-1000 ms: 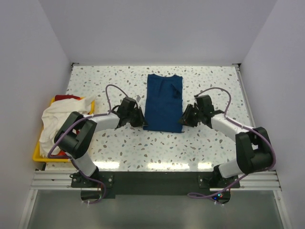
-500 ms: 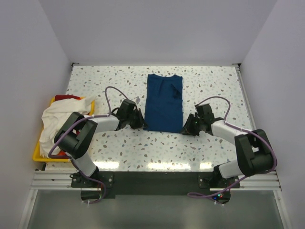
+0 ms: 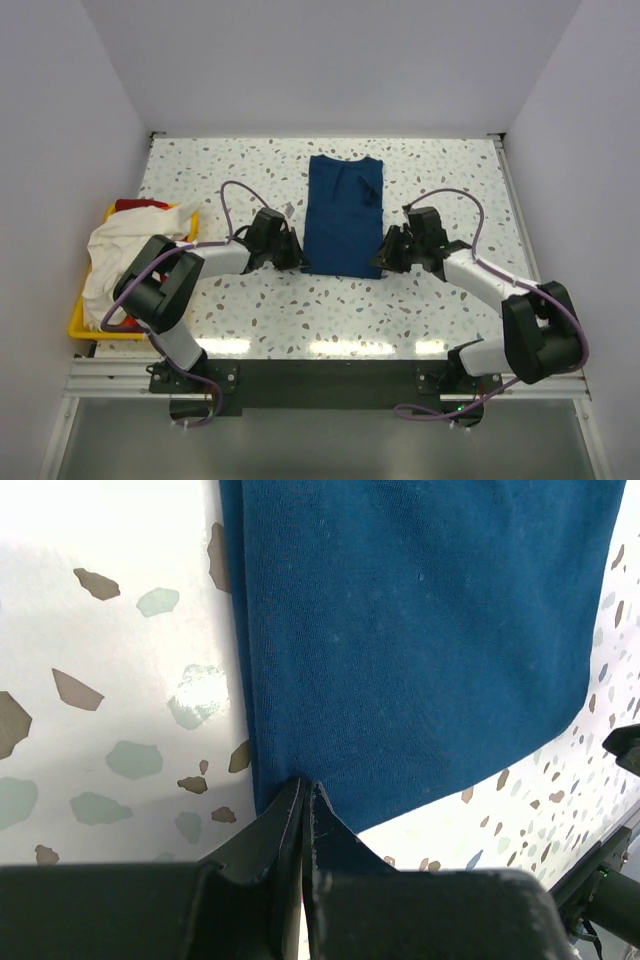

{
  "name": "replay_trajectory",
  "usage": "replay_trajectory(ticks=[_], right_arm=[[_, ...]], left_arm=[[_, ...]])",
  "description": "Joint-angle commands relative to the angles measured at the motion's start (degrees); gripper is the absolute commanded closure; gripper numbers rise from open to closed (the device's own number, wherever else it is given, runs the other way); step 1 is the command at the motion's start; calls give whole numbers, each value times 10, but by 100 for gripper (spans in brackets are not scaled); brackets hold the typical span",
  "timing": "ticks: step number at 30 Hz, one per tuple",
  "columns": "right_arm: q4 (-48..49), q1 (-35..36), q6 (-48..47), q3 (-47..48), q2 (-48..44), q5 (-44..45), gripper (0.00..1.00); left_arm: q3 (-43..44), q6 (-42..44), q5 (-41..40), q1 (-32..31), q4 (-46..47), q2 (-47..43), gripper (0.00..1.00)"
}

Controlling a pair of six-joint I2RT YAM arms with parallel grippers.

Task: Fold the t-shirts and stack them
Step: Fold the tshirt

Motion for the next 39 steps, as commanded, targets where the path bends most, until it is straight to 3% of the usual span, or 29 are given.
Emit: replay_trajectory(ticks=[1,7,13,25,28,32,35,39], right_arm=[[36,26,17,49,54,14,73],[59,23,6,31,125,30,78],[53,-13,-4,-33,79,32,76],[-16,-39,-26,-39,8,40,71],[-15,-38,-22,-42,1,30,66],[0,-37,-13,-52,-3,16,61],[14,-39,-7,-59,1,11,58],[33,-38,2,-65,16,4,58]], left_arm=[[0,16,-15,-5,-21,-5,94],[-2,21,-16,-5,-26,-5,94],[-1,26,-17,-4,-37,-4,95],[-4,27,-16,-3,-47,-18,96],[4,28,-18,-3,-73,-45,87],[-5,25,-32,4,-92,-95,63],[-13,29,-23,12,-88,-97,57],[-18,25,4,13,-70,-76,56]])
